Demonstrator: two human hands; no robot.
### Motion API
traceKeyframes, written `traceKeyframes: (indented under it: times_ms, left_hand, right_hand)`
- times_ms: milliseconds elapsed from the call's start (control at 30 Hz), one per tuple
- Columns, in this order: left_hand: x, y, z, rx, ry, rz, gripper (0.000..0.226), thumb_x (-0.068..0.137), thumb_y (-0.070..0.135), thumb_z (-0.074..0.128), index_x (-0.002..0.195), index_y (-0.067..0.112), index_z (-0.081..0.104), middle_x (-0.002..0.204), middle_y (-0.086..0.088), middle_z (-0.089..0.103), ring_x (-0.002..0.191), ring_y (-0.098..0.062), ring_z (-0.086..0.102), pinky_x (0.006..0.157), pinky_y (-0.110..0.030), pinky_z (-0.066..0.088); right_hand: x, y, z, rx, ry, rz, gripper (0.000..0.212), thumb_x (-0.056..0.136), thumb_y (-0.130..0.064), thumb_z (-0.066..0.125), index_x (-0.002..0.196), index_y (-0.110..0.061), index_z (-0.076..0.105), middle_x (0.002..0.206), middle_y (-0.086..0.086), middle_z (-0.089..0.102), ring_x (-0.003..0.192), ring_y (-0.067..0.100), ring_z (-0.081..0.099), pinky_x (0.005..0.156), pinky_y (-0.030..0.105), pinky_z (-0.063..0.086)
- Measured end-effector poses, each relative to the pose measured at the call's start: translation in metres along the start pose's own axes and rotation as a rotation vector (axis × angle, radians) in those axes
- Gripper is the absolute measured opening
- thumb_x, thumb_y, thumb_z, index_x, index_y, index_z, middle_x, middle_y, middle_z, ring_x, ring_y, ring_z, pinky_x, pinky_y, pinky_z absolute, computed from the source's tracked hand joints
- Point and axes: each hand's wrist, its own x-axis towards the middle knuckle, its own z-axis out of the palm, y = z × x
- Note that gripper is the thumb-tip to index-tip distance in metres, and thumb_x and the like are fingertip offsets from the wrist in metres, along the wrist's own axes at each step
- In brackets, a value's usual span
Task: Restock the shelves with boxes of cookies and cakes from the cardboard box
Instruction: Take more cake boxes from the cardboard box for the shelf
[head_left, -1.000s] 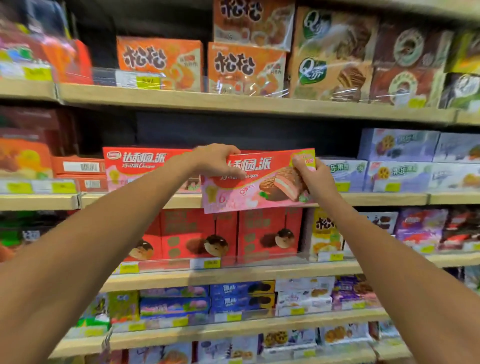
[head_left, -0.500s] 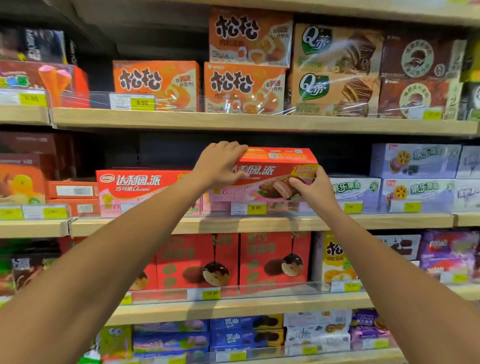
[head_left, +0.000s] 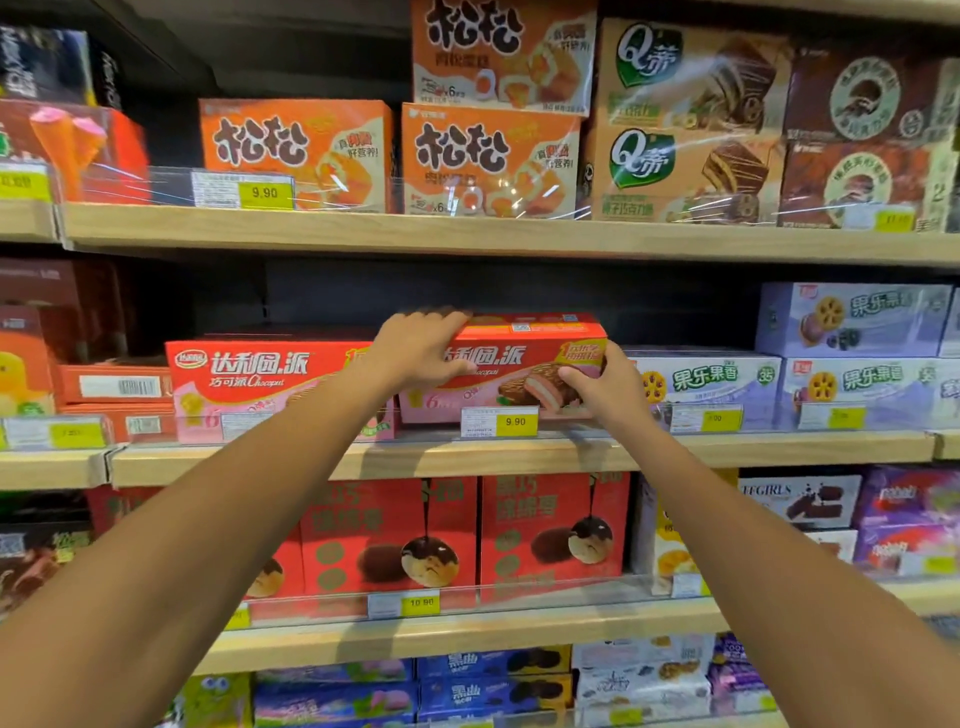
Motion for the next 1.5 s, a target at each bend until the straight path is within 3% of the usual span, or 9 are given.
traceKeyframes:
  times_ms: [233,500,667,733,833,1033,1133,1300,1500]
  left_hand:
    - [0.001,0.004,0.011,-0.064,-0.121,-0.109,0.073,0.084,0.064,0.051,0.141,0.021,0.036,0.132,-0.002,0.056,0.119,-0.022,0.054,0.092,-0.038,0.045]
    - [-0.038,0.027,0.033,-0.268,0.244,0.004,0.051,0.089,0.023,0.058,0.136,0.007,0.043,0.14,-0.01,0.045,0.131,-0.026,0.04,0.111,-0.037,0.026]
    - [-0.092,0.038,0.052,-0.462,0.248,-0.036,0.031,0.09,0.017,0.051,0.12,0.011,0.052,0.122,-0.005,0.054,0.112,-0.022,0.051,0.084,-0.039,0.046]
    - [-0.119,0.041,0.061,-0.505,0.196,-0.055,0.024,0.09,0.018,0.05,0.114,0.014,0.054,0.111,-0.002,0.059,0.101,-0.02,0.058,0.071,-0.03,0.041]
    - [-0.166,0.044,0.084,-0.46,0.019,-0.086,0.023,0.091,0.023,0.048,0.112,0.02,0.057,0.11,0.004,0.064,0.102,-0.02,0.061,0.075,-0.032,0.044]
    - [-0.259,0.043,0.154,-0.433,-0.375,-0.156,0.025,0.094,0.026,0.044,0.114,0.02,0.058,0.111,0.001,0.066,0.102,-0.022,0.061,0.073,-0.032,0.045]
    - [-0.307,0.053,0.19,-0.48,-0.596,-0.222,0.025,0.096,0.028,0.042,0.114,0.018,0.056,0.116,0.0,0.064,0.1,-0.024,0.061,0.066,-0.033,0.042]
    - [-0.389,0.073,0.247,-0.636,-0.939,-0.41,0.033,0.099,0.03,0.042,0.129,0.018,0.047,0.115,-0.001,0.051,0.099,-0.023,0.052,0.088,-0.036,0.042]
    - [-0.521,0.102,0.323,-0.638,-1.116,-0.788,0.034,0.093,0.028,0.043,0.121,0.013,0.054,0.119,-0.004,0.061,0.111,-0.027,0.057,0.093,-0.035,0.047]
  right_hand:
    - [-0.003,0.01,0.012,-0.128,0.013,0.013,0.034,0.089,-0.024,0.063,0.12,-0.016,0.051,0.108,-0.003,0.061,0.098,0.013,0.054,0.078,0.027,0.039]
    - [-0.033,0.006,0.032,-0.065,0.301,0.006,0.024,0.092,-0.013,0.051,0.114,-0.003,0.052,0.121,0.011,0.048,0.1,0.02,0.05,0.077,0.024,0.036]
    - [-0.084,0.005,0.057,0.046,0.235,-0.022,0.011,0.09,-0.005,0.049,0.091,-0.014,0.056,0.091,0.002,0.054,0.079,0.014,0.046,0.068,0.028,0.037]
    - [-0.103,0.015,0.069,0.029,0.135,-0.029,0.017,0.084,0.0,0.045,0.079,-0.011,0.057,0.075,0.003,0.053,0.068,0.018,0.044,0.061,0.03,0.034]
    - [-0.14,0.038,0.087,-0.006,-0.013,0.012,0.019,0.078,0.0,0.042,0.066,-0.005,0.055,0.062,0.005,0.053,0.061,0.02,0.048,0.058,0.033,0.036]
    - [-0.227,0.098,0.134,-0.024,-0.329,0.198,0.02,0.086,-0.001,0.043,0.069,0.006,0.051,0.066,0.026,0.053,0.057,0.022,0.042,0.054,0.034,0.031]
    - [-0.275,0.126,0.153,-0.077,-0.506,0.314,0.024,0.09,-0.003,0.045,0.068,-0.001,0.053,0.063,0.014,0.051,0.059,0.027,0.045,0.059,0.039,0.037]
    - [-0.348,0.167,0.179,-0.13,-0.728,0.473,0.024,0.09,-0.003,0.045,0.071,0.005,0.057,0.073,0.025,0.059,0.066,0.035,0.053,0.063,0.039,0.043]
    - [-0.448,0.236,0.221,-0.177,-0.969,0.632,0.024,0.093,-0.006,0.046,0.073,-0.002,0.059,0.076,0.005,0.06,0.069,0.026,0.056,0.068,0.041,0.047]
